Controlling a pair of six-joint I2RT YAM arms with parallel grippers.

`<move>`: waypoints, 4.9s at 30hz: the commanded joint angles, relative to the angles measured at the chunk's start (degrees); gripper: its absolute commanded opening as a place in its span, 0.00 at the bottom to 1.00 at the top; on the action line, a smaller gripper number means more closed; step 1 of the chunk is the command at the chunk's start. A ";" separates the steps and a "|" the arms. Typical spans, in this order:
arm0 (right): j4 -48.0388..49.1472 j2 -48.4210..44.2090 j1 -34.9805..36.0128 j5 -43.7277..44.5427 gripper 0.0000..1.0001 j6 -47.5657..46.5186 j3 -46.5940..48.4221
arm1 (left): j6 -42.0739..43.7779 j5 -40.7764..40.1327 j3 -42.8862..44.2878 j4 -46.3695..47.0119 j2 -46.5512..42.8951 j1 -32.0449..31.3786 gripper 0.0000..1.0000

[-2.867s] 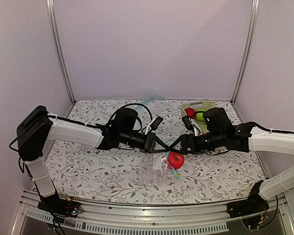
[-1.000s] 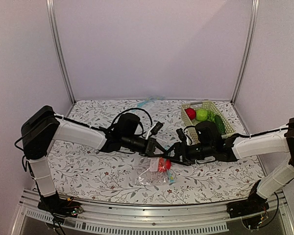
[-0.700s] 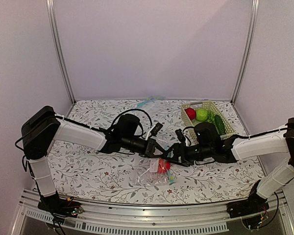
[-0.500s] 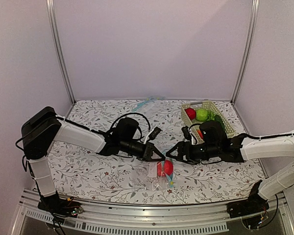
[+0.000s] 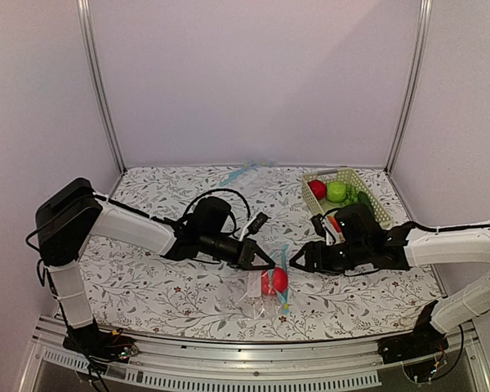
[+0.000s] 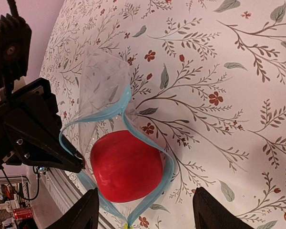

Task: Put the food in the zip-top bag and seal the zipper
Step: Adjust the fake fruit in the zipper food storage bag, then adjust the zipper food storage bag at the center of the board, then pass from the right arm to the left

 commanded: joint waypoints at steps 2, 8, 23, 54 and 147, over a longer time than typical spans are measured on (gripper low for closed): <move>0.41 3.77 -0.23 -0.05 0.66 -3.53 0.55 | 0.65 0.19 -0.16 0.42 -0.69 0.29 0.00; 2.95 9.52 -0.32 -1.51 0.62 -4.98 3.02 | 0.45 0.59 0.13 0.36 -0.71 0.29 0.00; 7.83 15.46 -0.31 -2.23 0.54 -6.37 5.70 | 0.21 0.55 0.13 0.25 -1.42 0.29 0.00; -53.13 5.67 0.15 1.63 0.00 -13.81 36.44 | 5.98 -11.59 12.07 -31.53 -10.03 1.69 0.00; -42.89 4.95 1.11 9.17 0.00 1.40 33.31 | 7.70 -56.33 27.66 -48.32 -5.40 -19.22 0.00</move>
